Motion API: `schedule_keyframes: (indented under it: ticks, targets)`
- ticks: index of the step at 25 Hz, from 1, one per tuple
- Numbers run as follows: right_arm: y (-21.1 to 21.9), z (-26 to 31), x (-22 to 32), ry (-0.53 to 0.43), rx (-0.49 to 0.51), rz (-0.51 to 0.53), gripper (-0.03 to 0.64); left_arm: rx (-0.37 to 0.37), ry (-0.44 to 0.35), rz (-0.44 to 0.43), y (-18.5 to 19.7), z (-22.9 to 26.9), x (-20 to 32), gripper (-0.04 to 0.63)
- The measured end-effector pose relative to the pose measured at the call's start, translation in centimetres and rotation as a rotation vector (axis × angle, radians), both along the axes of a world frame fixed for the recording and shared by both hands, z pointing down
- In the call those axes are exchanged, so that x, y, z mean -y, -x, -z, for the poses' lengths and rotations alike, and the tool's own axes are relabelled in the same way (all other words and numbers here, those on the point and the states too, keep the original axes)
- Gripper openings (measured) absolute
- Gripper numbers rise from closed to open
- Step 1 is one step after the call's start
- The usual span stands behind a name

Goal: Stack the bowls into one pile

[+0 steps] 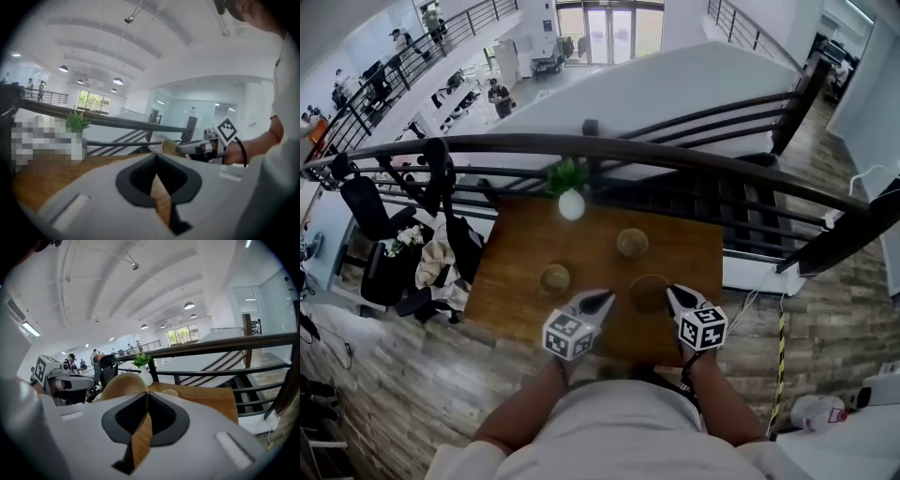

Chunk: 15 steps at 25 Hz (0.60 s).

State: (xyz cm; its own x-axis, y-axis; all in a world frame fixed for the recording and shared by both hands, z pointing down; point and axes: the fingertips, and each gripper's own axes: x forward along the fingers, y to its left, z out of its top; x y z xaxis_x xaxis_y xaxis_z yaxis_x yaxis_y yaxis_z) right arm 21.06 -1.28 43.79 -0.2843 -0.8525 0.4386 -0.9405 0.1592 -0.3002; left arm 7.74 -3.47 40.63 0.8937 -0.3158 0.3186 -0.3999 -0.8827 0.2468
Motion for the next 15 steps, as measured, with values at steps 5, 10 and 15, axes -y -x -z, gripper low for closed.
schedule_keyframes:
  ticks: [5, 10, 15]
  targets:
    - [2.6, 1.2, 0.3, -0.027, -0.001, 0.009, 0.020, -0.019, -0.026, 0.019, 2.5, 1.5, -0.1, 0.005]
    - [3.8, 1.5, 1.2, -0.034, 0.008, 0.036, 0.020, -0.022, -0.028, 0.065, 4.3, 2.0, 0.4, 0.005]
    - [5.1, 1.1, 3.4, -0.026, 0.016, 0.101, 0.020, -0.023, -0.018, 0.131, 5.2, 1.6, 1.9, 0.005]
